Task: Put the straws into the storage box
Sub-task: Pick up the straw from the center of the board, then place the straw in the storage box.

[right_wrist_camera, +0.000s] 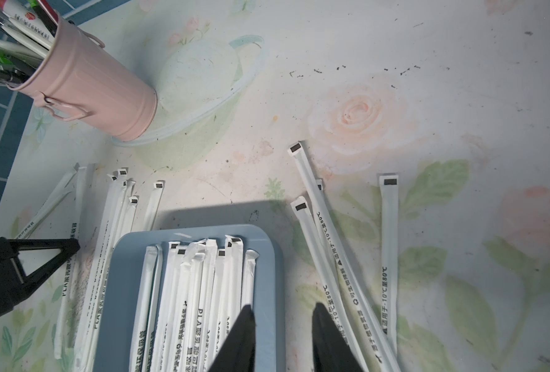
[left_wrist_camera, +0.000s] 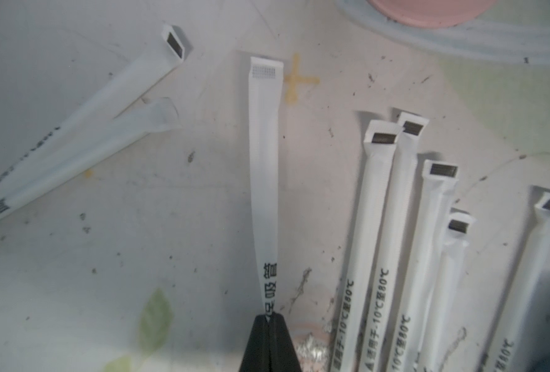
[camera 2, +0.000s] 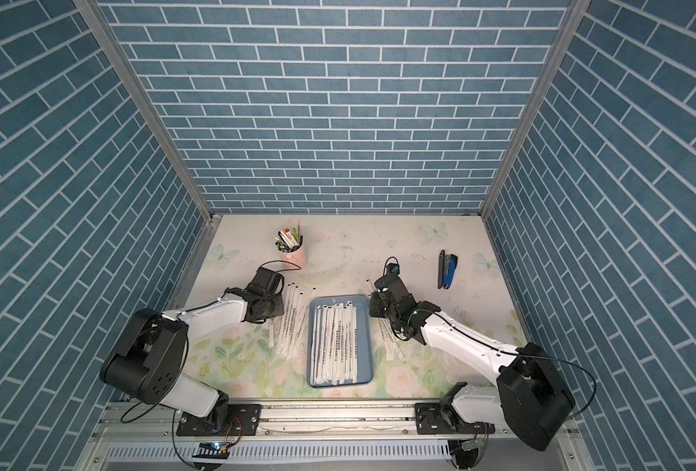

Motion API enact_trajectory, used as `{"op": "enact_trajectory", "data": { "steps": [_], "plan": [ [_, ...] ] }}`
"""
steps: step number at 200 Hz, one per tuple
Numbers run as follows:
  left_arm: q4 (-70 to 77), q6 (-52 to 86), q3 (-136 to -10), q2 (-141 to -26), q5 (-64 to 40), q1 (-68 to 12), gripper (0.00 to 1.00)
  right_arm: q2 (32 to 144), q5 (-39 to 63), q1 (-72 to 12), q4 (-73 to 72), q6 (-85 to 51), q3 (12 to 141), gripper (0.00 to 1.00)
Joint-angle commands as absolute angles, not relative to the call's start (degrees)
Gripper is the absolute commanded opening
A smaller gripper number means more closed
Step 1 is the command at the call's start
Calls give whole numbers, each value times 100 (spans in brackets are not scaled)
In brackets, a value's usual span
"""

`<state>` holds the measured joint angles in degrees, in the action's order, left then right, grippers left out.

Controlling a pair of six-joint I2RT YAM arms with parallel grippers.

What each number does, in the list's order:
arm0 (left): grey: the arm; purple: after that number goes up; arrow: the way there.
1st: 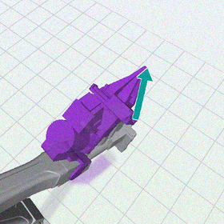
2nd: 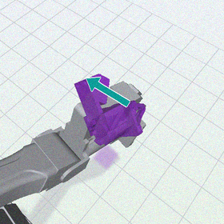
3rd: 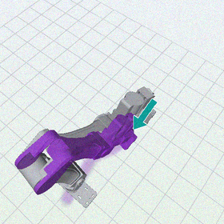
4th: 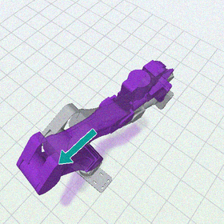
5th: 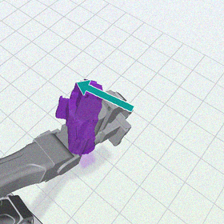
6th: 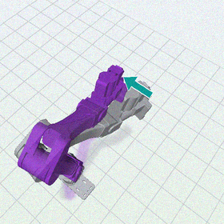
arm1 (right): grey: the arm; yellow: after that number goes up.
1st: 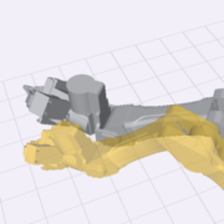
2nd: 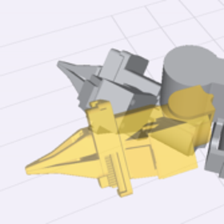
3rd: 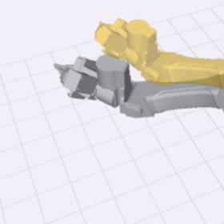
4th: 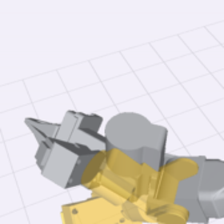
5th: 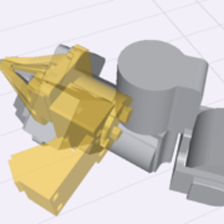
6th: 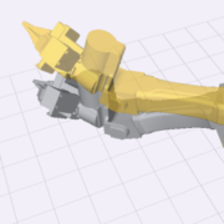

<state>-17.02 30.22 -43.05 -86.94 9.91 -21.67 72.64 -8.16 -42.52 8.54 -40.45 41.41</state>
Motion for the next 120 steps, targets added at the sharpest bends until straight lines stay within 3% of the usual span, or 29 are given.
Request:
{"op": "enact_trajectory", "data": {
  "steps": [1,43,77,120],
  "plan": [
    [-2200,3059,-4666,-8300,1254,-2193,0,7306,-800,-4263,831,-3929,4238,32],
    [-2532,3355,-5064,-7704,941,-2400,0,7253,-882,-4254,865,-3912,4206,32],
    [-2297,4545,-5335,-7648,997,-3803,0,7212,-964,-4128,932,-3825,4236,32],
    [-1493,5824,-5402,-8410,1145,-5431,0,6943,-977,-3761,1032,-3685,4163,32]
  ]
}}
